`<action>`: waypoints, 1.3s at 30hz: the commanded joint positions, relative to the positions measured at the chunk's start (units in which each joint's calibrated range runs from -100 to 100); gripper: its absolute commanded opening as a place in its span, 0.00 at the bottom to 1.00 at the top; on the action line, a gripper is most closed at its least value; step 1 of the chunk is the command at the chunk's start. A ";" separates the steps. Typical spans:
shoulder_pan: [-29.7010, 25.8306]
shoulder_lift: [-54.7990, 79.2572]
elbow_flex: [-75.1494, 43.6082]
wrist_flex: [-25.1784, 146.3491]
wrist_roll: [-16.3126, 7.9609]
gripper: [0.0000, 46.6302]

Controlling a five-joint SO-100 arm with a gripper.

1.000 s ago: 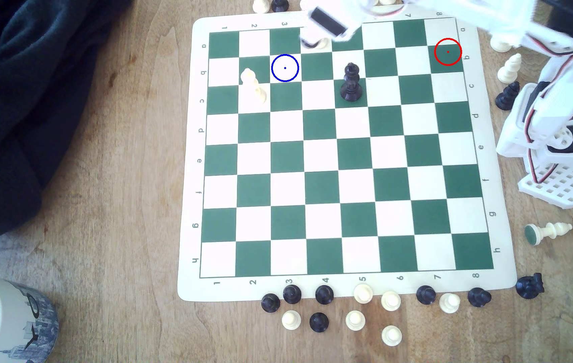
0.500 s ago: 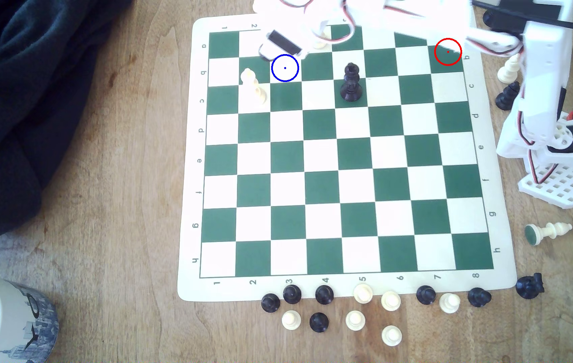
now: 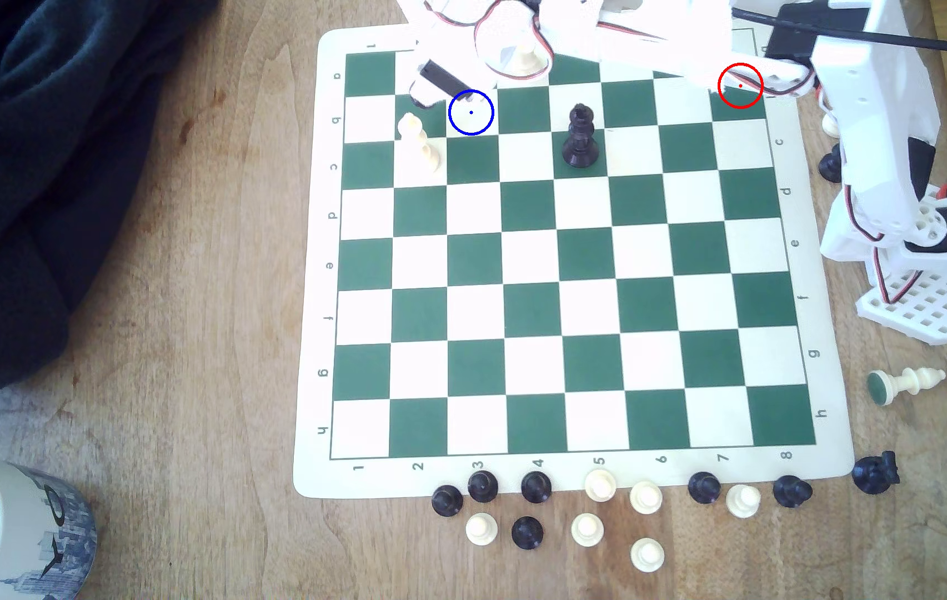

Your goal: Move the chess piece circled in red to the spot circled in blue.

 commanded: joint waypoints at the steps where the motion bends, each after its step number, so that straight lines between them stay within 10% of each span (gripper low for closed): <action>1: 0.31 -0.33 -6.99 -0.86 0.29 0.00; 39: 0.93 6.63 -9.43 -2.74 0.54 0.01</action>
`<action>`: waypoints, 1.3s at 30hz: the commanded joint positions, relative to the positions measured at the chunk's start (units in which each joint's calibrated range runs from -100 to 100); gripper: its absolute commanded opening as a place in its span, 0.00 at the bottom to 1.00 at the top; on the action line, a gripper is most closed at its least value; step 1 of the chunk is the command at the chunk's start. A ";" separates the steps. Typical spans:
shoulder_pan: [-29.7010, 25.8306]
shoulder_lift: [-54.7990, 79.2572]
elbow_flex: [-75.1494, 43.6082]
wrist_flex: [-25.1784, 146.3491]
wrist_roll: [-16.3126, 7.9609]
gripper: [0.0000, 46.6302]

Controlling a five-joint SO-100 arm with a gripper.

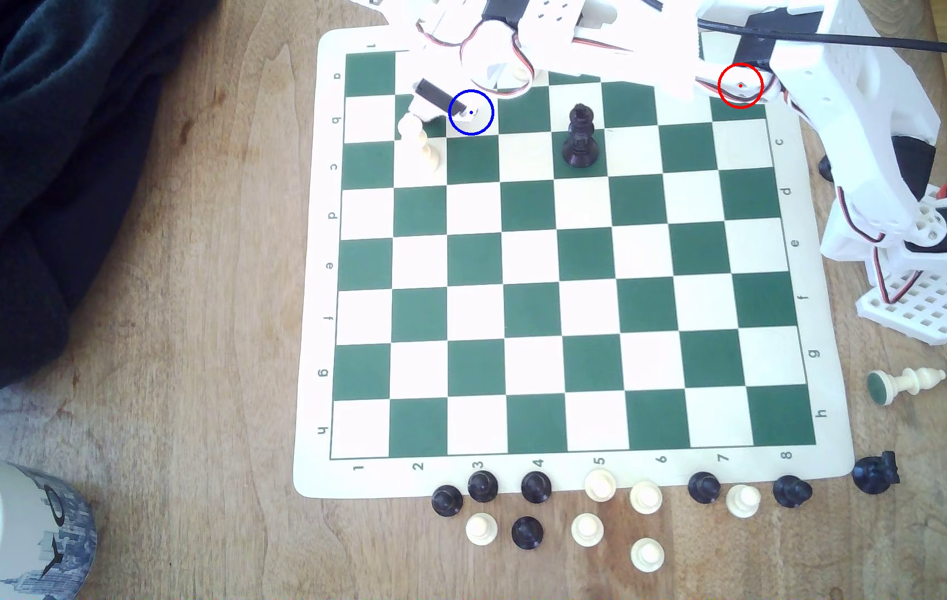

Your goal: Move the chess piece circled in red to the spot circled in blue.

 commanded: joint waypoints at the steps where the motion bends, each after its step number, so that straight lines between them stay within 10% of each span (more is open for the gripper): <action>1: 0.42 -1.66 -4.73 -0.91 0.10 0.01; 21: 0.57 -2.34 -5.91 -1.32 -1.42 0.24; 39: 0.73 -14.40 -4.10 4.01 -2.78 0.25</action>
